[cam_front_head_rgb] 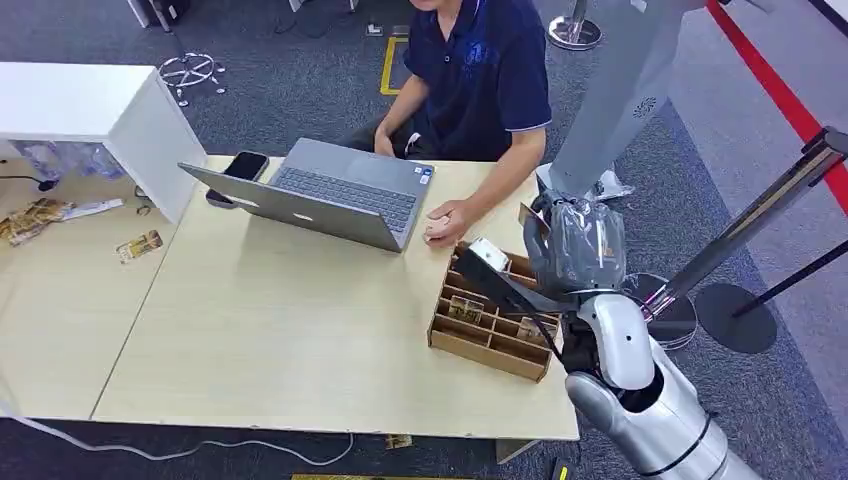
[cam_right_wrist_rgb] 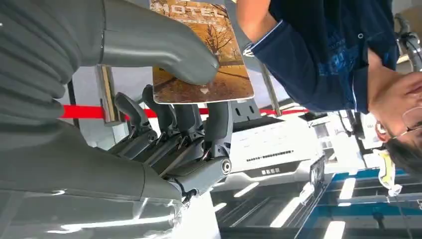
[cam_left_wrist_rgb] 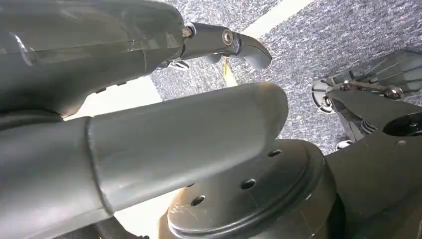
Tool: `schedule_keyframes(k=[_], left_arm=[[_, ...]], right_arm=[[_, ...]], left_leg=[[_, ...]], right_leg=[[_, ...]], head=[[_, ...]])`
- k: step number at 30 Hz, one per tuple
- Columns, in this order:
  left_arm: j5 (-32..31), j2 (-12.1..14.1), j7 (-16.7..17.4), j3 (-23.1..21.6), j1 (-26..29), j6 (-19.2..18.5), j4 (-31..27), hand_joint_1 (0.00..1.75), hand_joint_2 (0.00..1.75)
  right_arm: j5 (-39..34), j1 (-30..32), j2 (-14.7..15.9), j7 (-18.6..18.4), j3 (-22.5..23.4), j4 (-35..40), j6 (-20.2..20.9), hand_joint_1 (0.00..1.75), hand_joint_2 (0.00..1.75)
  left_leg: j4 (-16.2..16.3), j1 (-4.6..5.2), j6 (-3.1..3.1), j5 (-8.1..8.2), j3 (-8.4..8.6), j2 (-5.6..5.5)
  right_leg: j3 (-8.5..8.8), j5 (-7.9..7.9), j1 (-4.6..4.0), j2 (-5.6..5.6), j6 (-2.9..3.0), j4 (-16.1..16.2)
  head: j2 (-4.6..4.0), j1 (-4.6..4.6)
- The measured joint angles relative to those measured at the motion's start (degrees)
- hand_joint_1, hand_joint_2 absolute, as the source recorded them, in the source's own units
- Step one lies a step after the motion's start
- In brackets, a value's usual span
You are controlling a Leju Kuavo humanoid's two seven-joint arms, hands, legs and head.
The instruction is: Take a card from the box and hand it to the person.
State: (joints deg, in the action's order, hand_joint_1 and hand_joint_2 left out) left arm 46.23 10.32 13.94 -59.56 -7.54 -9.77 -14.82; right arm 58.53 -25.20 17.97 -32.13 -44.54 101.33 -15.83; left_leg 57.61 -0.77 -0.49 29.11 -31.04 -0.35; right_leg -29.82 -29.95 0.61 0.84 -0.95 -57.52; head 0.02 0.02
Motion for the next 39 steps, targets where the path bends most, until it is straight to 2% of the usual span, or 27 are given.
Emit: schedule_keyframes(k=[4, 10, 14, 17, 21, 29, 34, 36, 38, 39], left_arm=[[-1.01, -0.02, 0.55, 0.00, -0.30, -0.11, 0.00, 0.00, 0.00], [-3.08, -0.39, 2.21, -0.18, -2.35, -0.68, -0.04, 0.00, 0.00], [-4.13, -0.96, 2.80, -0.33, -3.46, -1.18, -0.11, 0.00, 0.00], [-4.48, -1.44, 3.04, -0.52, -4.21, -1.33, -0.11, 0.00, 0.00], [-4.65, -1.73, 3.23, -0.57, -4.55, -1.40, -0.11, 0.00, 0.00], [-4.87, -2.05, 3.30, -0.68, -4.87, -1.51, -0.11, 0.00, 0.00], [-4.85, -2.12, 3.28, -1.16, -5.05, -1.66, -0.09, 0.00, 0.00], [-4.85, -2.16, 3.30, -1.53, -5.10, -1.66, -0.09, 0.00, 0.00], [-4.85, -2.21, 3.37, -1.60, -5.12, -1.64, -0.09, 0.00, 0.00], [-4.83, -2.25, 3.39, -1.64, -5.13, -1.64, -0.09, 0.00, 0.00]], right_arm=[[-1.38, -1.62, -1.31, 2.65, -0.57, -1.64, -2.85, 1.48, 1.75], [-0.11, -4.90, -6.47, 10.08, -1.40, -11.15, -17.38, 1.54, 1.75], [1.56, -6.21, -10.61, 15.55, -1.35, -19.35, -22.91, 1.50, 1.75], [6.17, -6.09, -14.74, 21.16, 0.53, -25.06, -23.34, 1.50, 1.75], [7.52, -5.82, -18.32, 23.93, 3.11, -30.14, -23.50, 1.50, 1.75], [9.27, -5.63, -23.19, 24.61, 7.15, -37.68, -23.76, 1.52, 1.75], [10.90, -5.57, -24.72, 24.90, 8.74, -40.54, -23.87, 1.50, 1.75], [11.89, -5.54, -25.18, 24.52, 9.33, -41.61, -23.89, 1.45, 1.75], [13.05, -5.52, -25.46, 24.33, 10.03, -42.08, -23.93, 1.27, 1.75], [13.62, -5.47, -25.68, 24.24, 10.47, -42.29, -23.93, 1.27, 1.75]], left_leg=[[0.00, 0.00, 0.00, 0.00, 0.00, 0.00], [0.00, -0.01, 0.00, -0.01, -0.01, -0.04], [0.00, -0.01, 0.00, -0.01, 0.00, -0.04], [0.00, -0.01, 0.00, -0.01, -0.01, -0.04], [0.00, -0.01, 0.00, 0.00, -0.01, -0.05], [0.00, -0.01, 0.00, 0.00, 0.00, -0.03], [0.00, -0.01, 0.00, 0.00, 0.01, -0.03], [0.01, -0.01, 0.00, 0.00, 0.01, -0.03], [0.01, -0.01, 0.00, 0.00, 0.01, -0.03], [0.01, -0.01, 0.00, 0.00, 0.01, -0.02]], right_leg=[[-0.01, 0.00, 0.00, 0.00, 0.00, 0.00], [0.01, 0.00, -0.01, -0.09, 0.00, -0.02], [0.01, 0.00, -0.01, -0.10, 0.00, -0.03], [-0.01, 0.00, -0.01, -0.10, 0.00, -0.03], [-0.02, -0.01, -0.01, -0.09, 0.01, -0.03], [-0.03, 0.00, -0.01, -0.07, 0.01, -0.02], [-0.03, 0.00, -0.01, -0.06, 0.01, -0.02], [-0.04, 0.00, -0.01, -0.06, 0.01, -0.02], [-0.04, 0.00, -0.01, -0.05, 0.01, -0.02], [-0.04, 0.00, -0.01, -0.05, 0.01, -0.02]], head=[[0.02, -0.02], [0.00, 0.00], [0.00, -0.02], [0.00, -0.02], [0.02, 0.00], [0.02, -0.02], [0.02, 0.00], [0.00, 0.00], [0.00, 0.00], [0.02, 0.00]])
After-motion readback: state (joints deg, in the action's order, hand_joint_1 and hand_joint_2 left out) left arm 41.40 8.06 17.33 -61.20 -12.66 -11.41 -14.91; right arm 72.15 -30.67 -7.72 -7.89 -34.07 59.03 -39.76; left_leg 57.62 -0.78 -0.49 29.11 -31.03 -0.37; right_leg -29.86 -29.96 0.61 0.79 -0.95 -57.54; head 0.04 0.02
